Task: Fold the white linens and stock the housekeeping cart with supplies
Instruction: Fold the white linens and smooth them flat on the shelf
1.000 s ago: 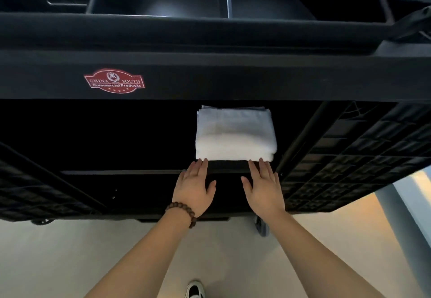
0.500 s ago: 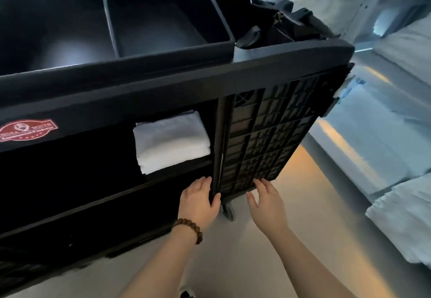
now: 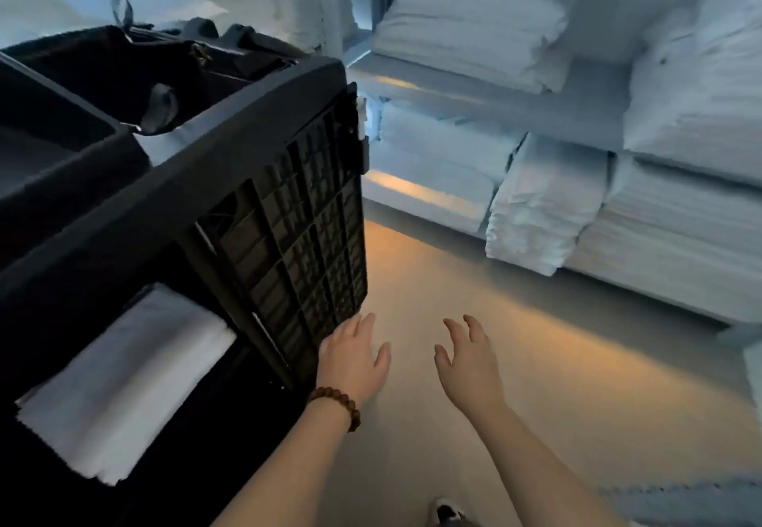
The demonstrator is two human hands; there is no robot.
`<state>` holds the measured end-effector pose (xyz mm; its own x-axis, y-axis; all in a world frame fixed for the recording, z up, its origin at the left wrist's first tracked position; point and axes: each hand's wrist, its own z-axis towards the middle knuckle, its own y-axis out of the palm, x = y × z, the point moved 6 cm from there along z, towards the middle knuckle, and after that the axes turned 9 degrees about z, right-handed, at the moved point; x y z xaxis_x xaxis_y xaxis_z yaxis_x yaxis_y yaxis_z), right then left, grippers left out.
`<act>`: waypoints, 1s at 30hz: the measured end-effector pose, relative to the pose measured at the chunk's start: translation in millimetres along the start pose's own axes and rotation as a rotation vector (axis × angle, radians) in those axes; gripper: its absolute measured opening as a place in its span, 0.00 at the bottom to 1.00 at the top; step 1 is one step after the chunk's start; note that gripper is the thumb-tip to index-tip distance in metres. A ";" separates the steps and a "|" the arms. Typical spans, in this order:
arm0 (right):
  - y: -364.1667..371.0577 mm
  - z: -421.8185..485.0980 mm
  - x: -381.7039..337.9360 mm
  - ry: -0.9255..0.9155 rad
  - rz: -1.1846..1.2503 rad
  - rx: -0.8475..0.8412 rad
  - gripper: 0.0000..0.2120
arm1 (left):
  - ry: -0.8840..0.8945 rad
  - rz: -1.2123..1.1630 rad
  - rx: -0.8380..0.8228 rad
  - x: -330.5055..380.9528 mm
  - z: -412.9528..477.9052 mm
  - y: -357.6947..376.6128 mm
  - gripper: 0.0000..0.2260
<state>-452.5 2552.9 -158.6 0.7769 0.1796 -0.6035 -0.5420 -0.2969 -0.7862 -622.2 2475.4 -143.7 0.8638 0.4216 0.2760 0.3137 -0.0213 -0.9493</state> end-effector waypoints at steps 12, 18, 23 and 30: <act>-33.2 -217.5 96.9 0.534 0.072 0.388 0.24 | 0.695 0.132 -0.178 117.4 -103.2 69.4 0.25; -40.4 -355.0 136.3 0.833 0.132 0.598 0.24 | 1.010 0.168 -0.291 178.1 -204.7 106.8 0.25; -37.6 -466.2 149.1 1.024 0.159 0.740 0.24 | 1.253 0.177 -0.350 215.0 -299.4 125.8 0.25; -12.9 -613.0 139.9 1.186 0.183 0.877 0.24 | 1.478 0.187 -0.443 220.1 -442.7 147.5 0.26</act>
<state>-140.5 2006.9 -151.2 0.2463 -0.7751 -0.5819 -0.3396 0.4933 -0.8008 -211.2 2163.8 -156.3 0.4252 -0.8490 0.3138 0.0178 -0.3388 -0.9407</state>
